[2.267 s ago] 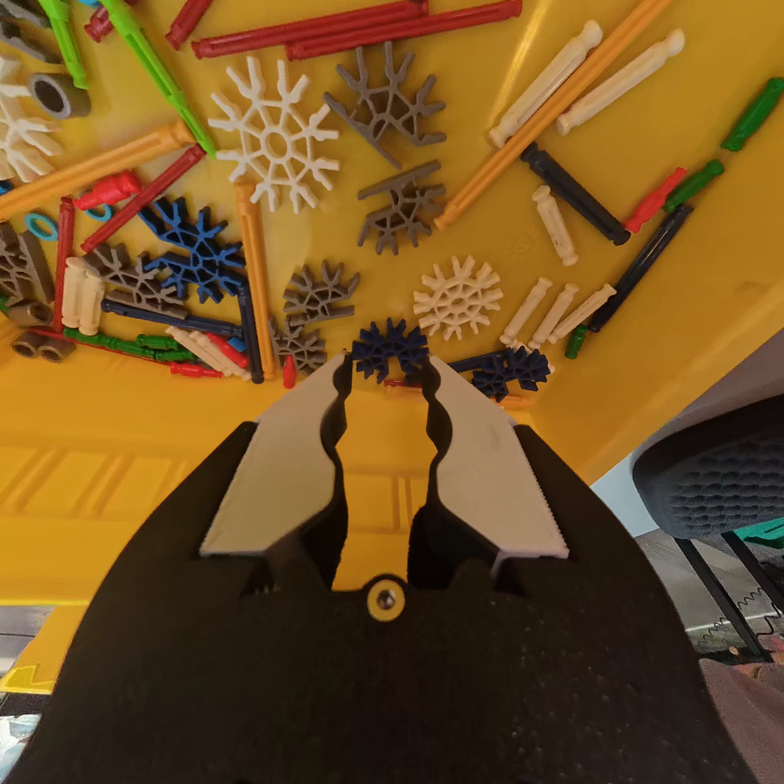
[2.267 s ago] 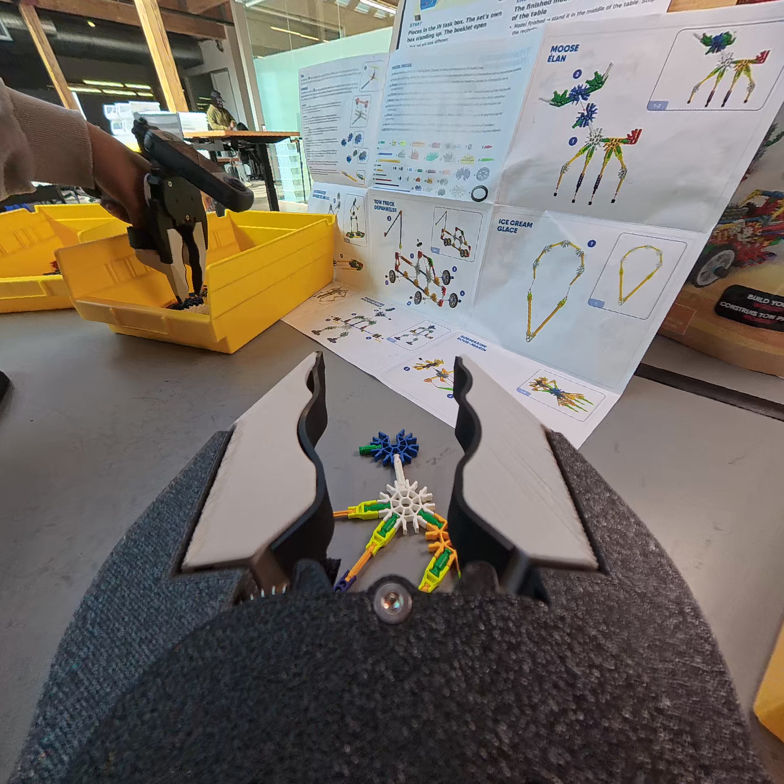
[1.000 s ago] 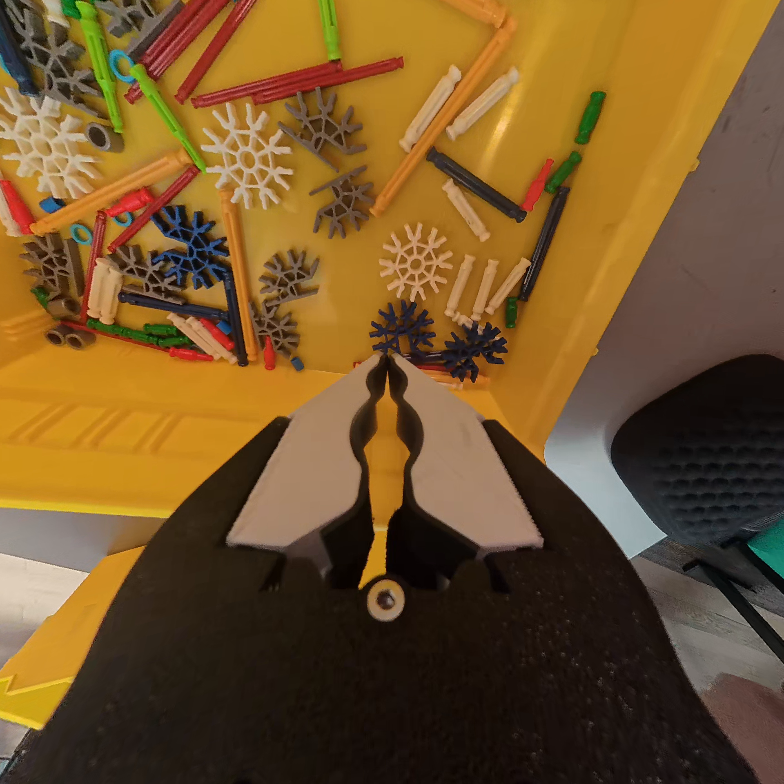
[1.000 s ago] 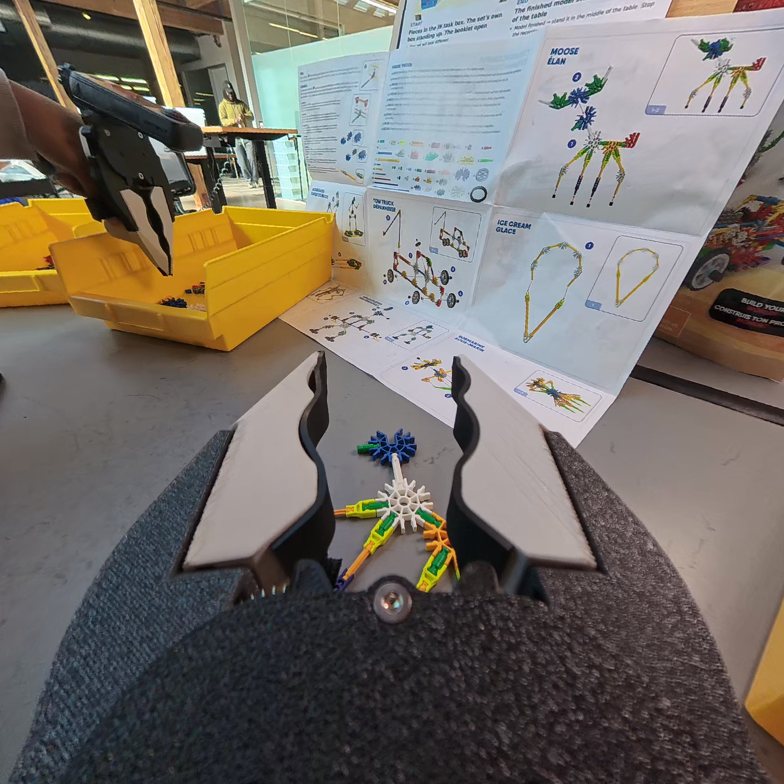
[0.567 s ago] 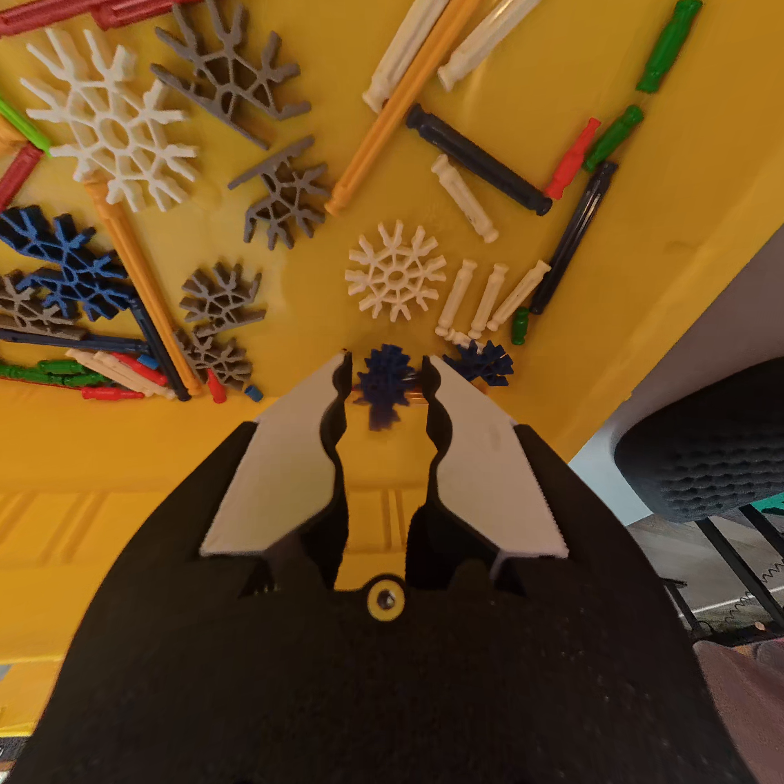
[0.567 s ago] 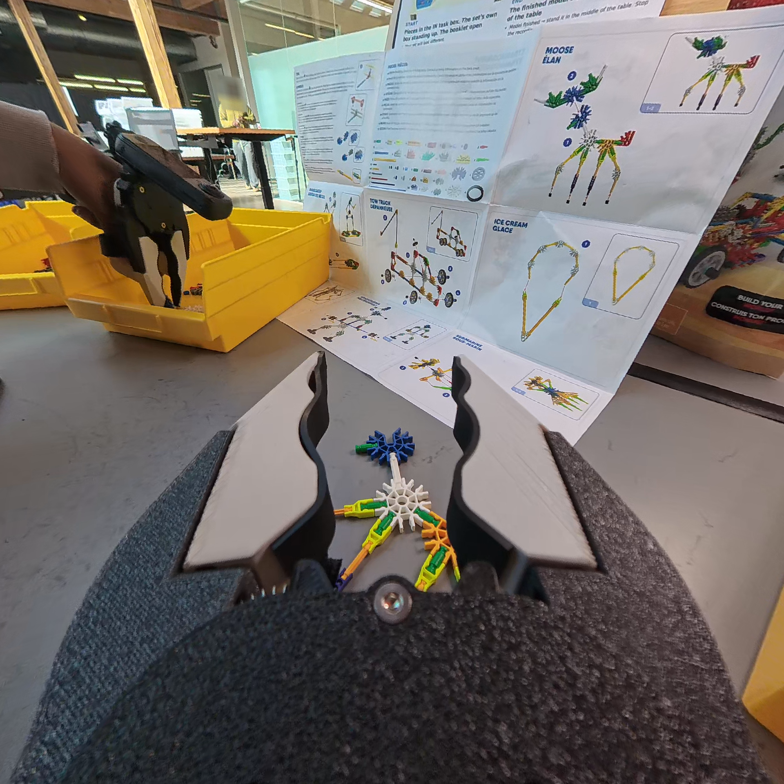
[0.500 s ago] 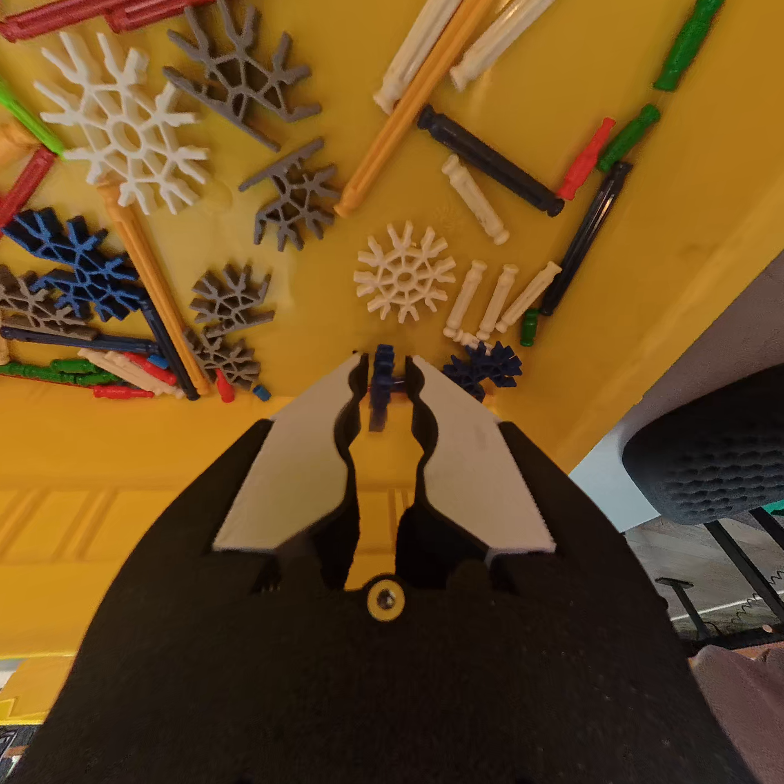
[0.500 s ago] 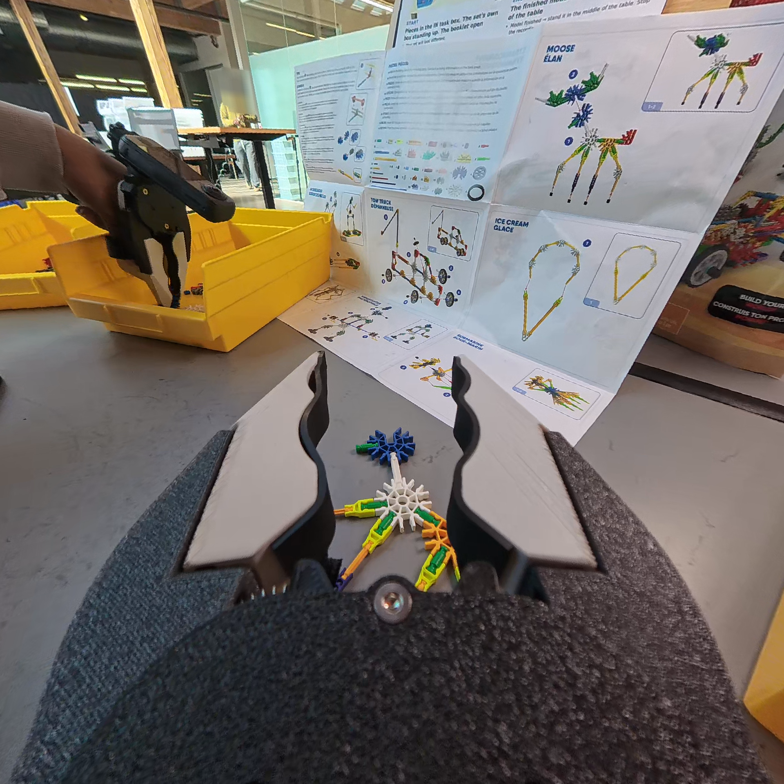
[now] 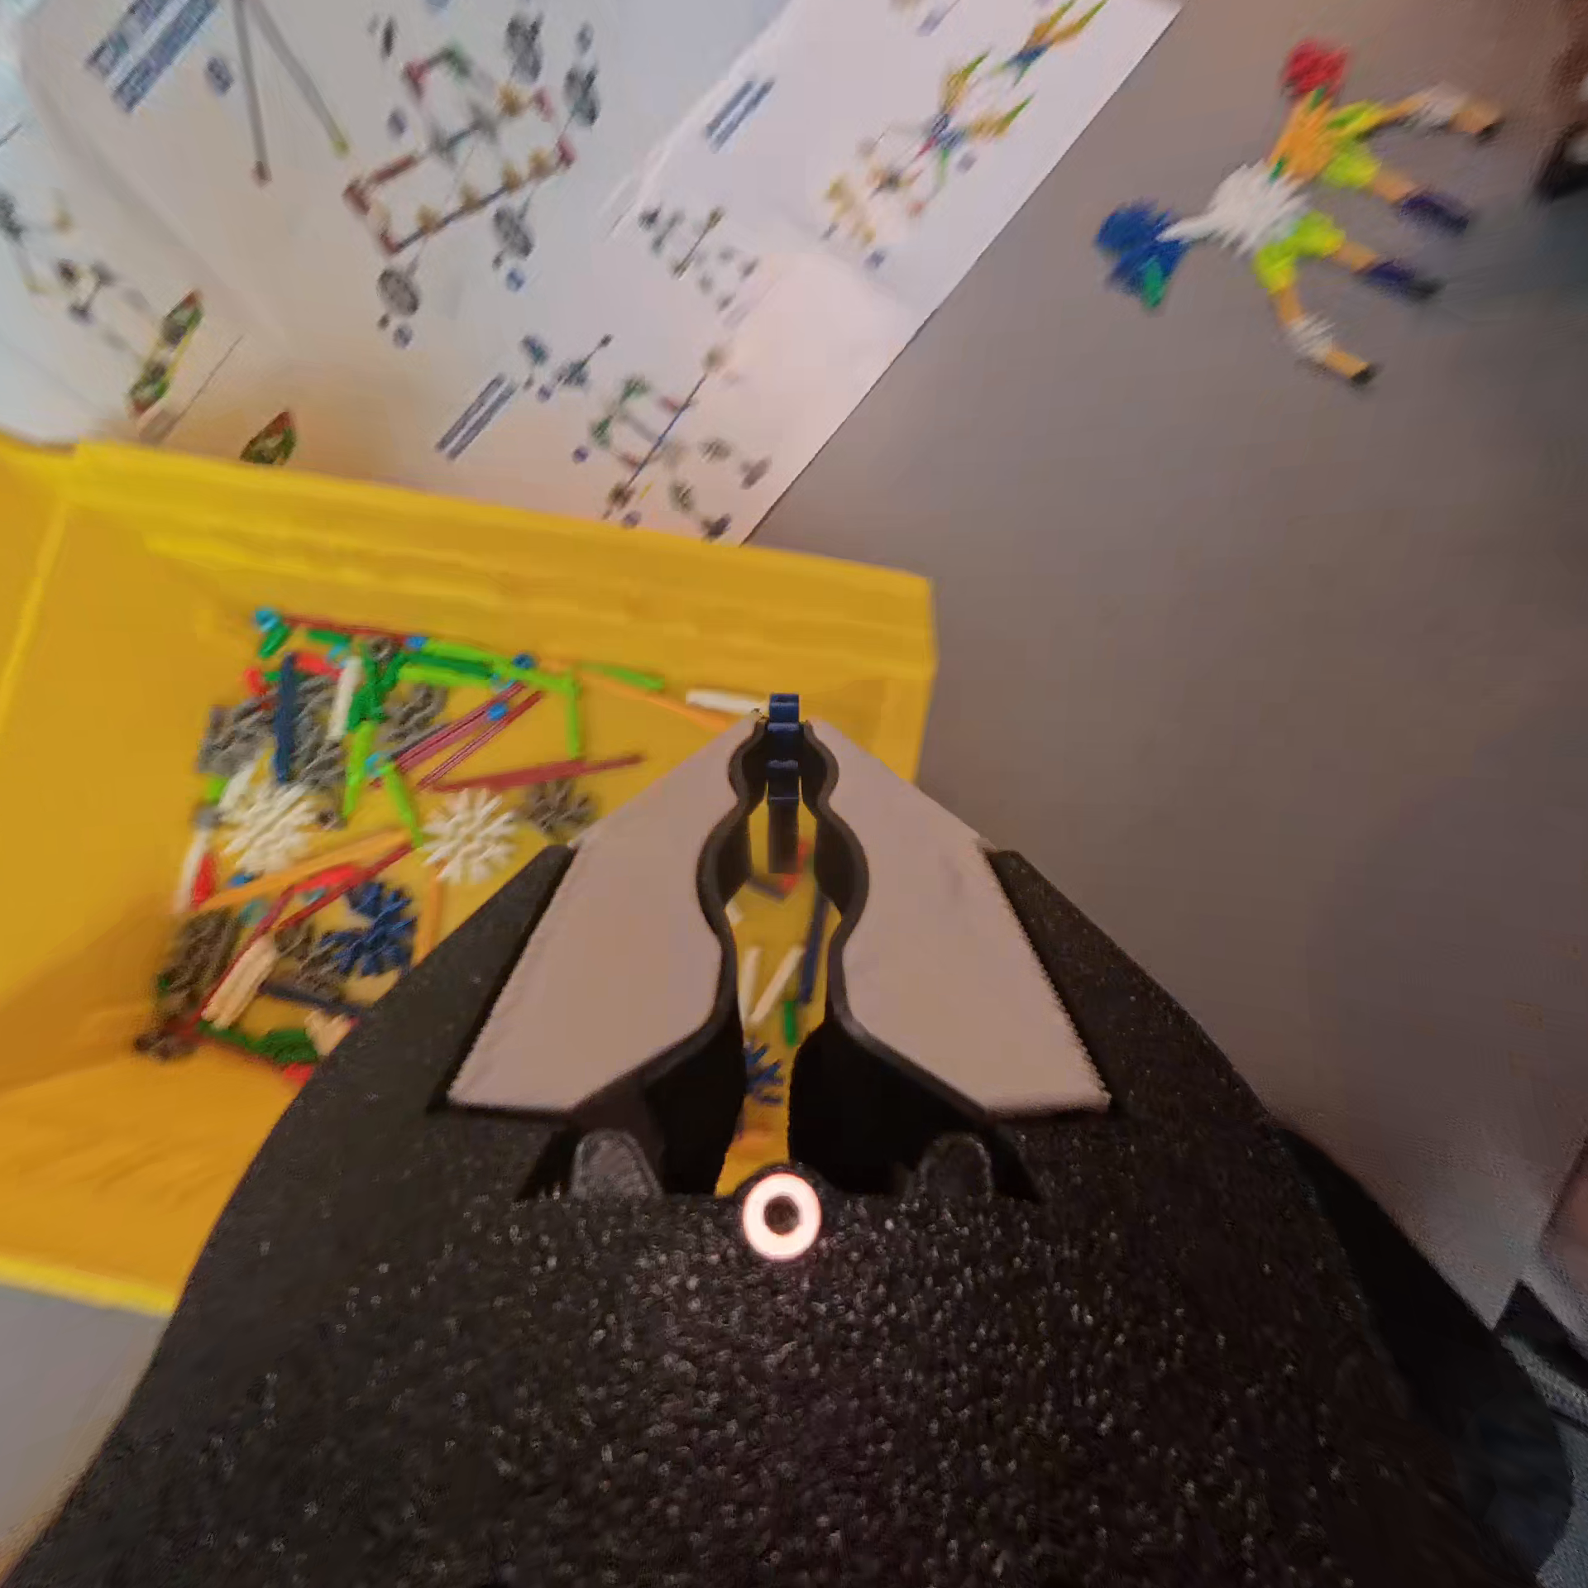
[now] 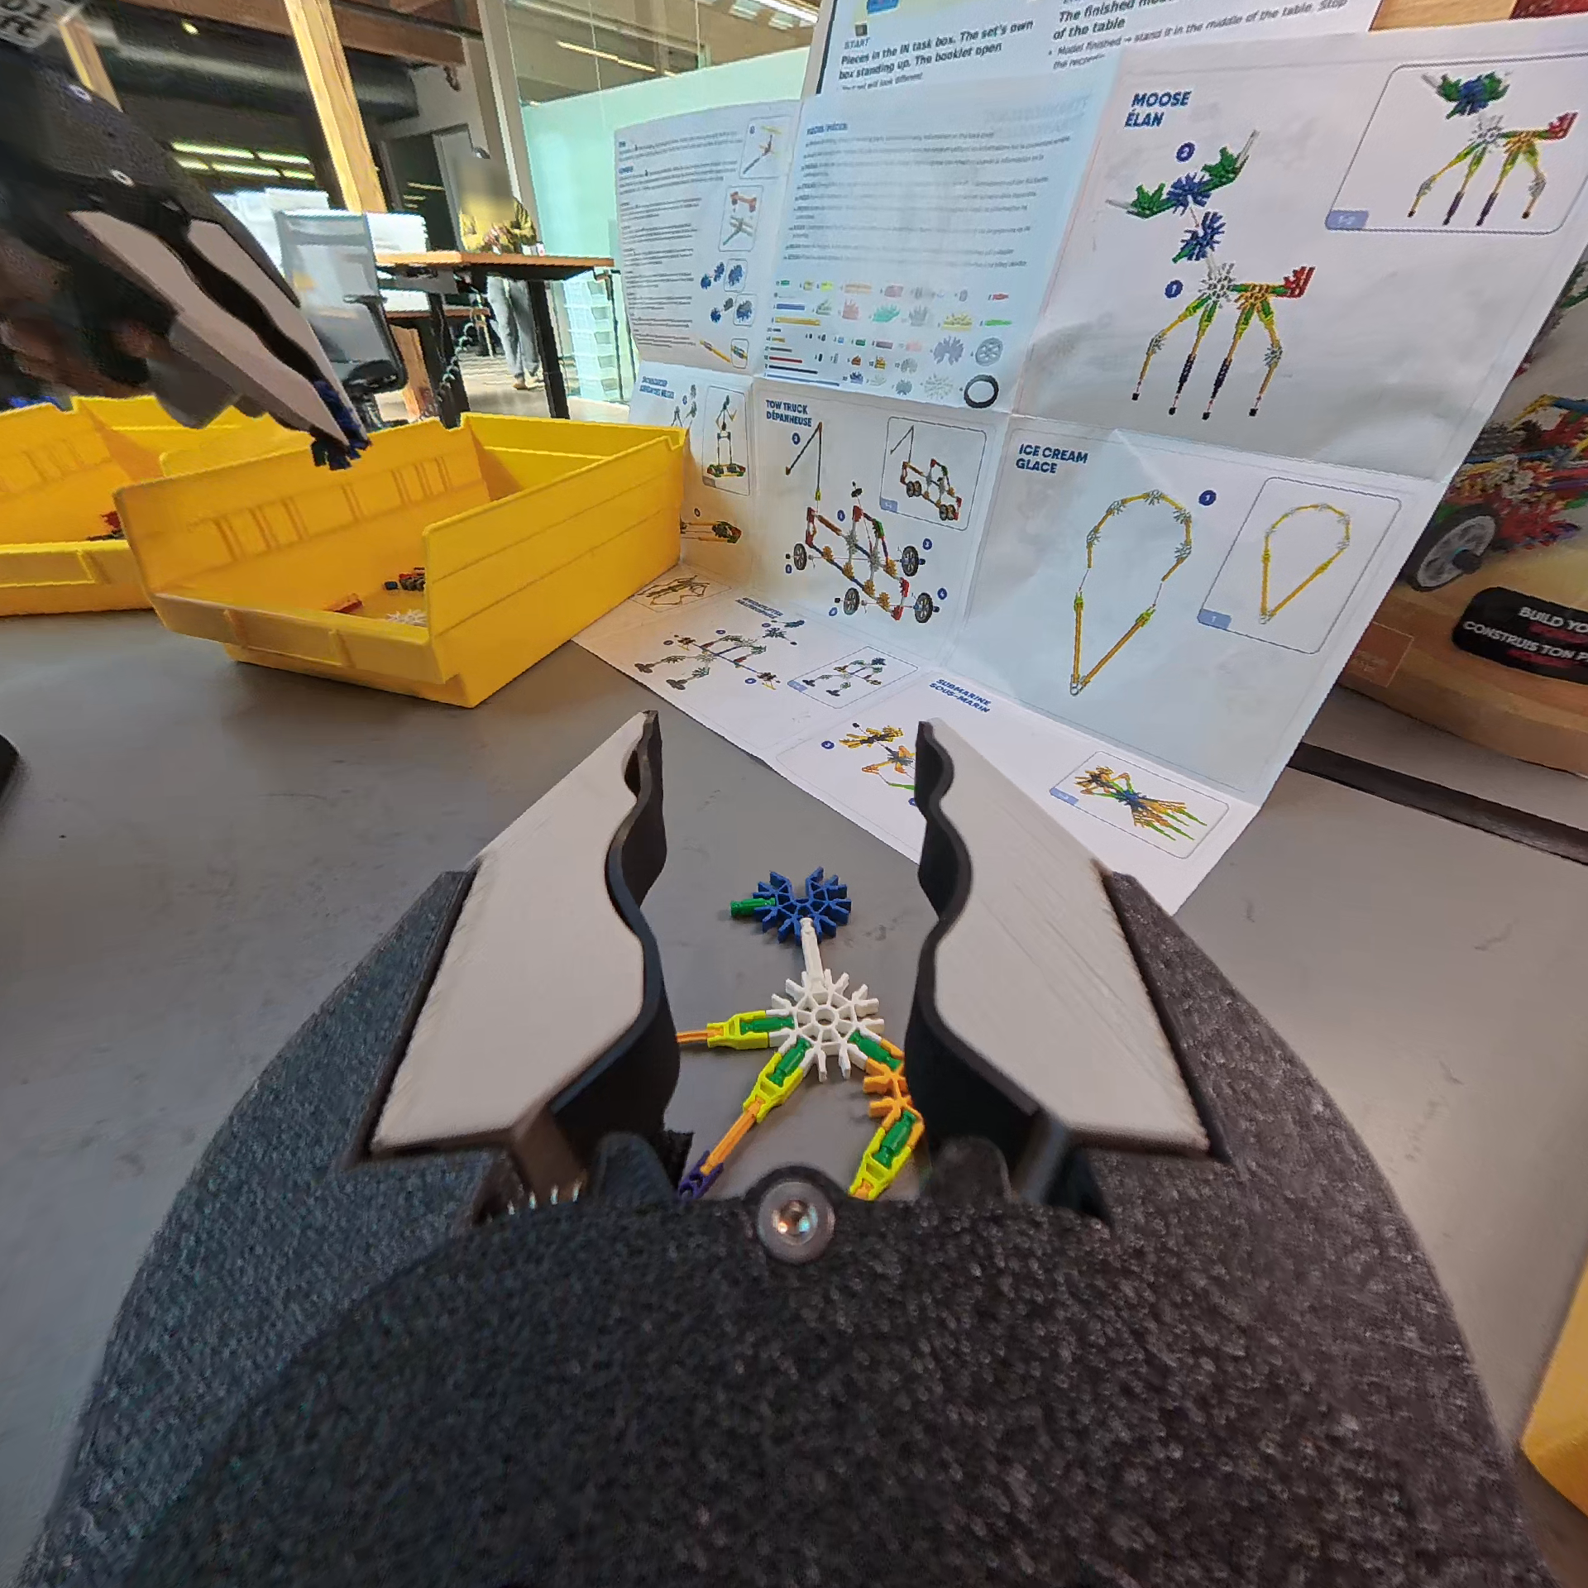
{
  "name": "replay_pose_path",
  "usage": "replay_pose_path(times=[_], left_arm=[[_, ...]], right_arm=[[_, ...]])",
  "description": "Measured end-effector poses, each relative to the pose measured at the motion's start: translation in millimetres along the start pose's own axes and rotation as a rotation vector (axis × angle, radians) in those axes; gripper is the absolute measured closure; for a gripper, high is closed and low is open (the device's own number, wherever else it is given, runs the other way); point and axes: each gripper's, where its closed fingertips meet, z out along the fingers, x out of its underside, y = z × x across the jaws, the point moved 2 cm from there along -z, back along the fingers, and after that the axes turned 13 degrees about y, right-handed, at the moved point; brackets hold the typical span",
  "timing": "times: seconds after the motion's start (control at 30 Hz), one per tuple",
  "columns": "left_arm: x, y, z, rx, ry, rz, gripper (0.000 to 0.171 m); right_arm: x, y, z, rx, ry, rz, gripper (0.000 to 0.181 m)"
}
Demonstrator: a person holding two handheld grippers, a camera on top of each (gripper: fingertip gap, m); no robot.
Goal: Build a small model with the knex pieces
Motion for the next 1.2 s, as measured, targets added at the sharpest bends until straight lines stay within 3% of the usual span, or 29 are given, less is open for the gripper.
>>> replay_pose_path(times=[0.13,0.27,0.47,0.67,0.9,1.03,1.1,1.2], left_arm=[[-28,-112,46,0.248,-0.265,0.023,0.166],[-33,-161,110,0.383,-0.319,-0.035,0.166],[-31,-165,128,0.464,-0.287,-0.170,0.166],[-37,-177,119,0.563,-0.340,-0.210,0.166],[-49,-193,111,0.724,-0.401,-0.303,0.166],[-58,-202,107,0.824,-0.445,-0.360,0.165],[-59,-201,106,0.822,-0.459,-0.362,0.165],[-58,-201,103,0.824,-0.459,-0.333,0.166]], right_arm=[[0,10,1,-0.012,-0.003,-0.062,0.122],[-4,33,-2,-0.065,-0.041,-0.192,0.120],[6,75,2,-0.142,-0.012,-0.463,0.120],[25,106,5,-0.226,0.056,-0.622,0.130],[37,132,9,-0.329,0.114,-0.652,0.130],[36,138,19,-0.250,0.134,-0.684,0.131],[37,143,19,-0.254,0.119,-0.725,0.146],[36,145,16,-0.267,0.101,-0.731,0.146]])
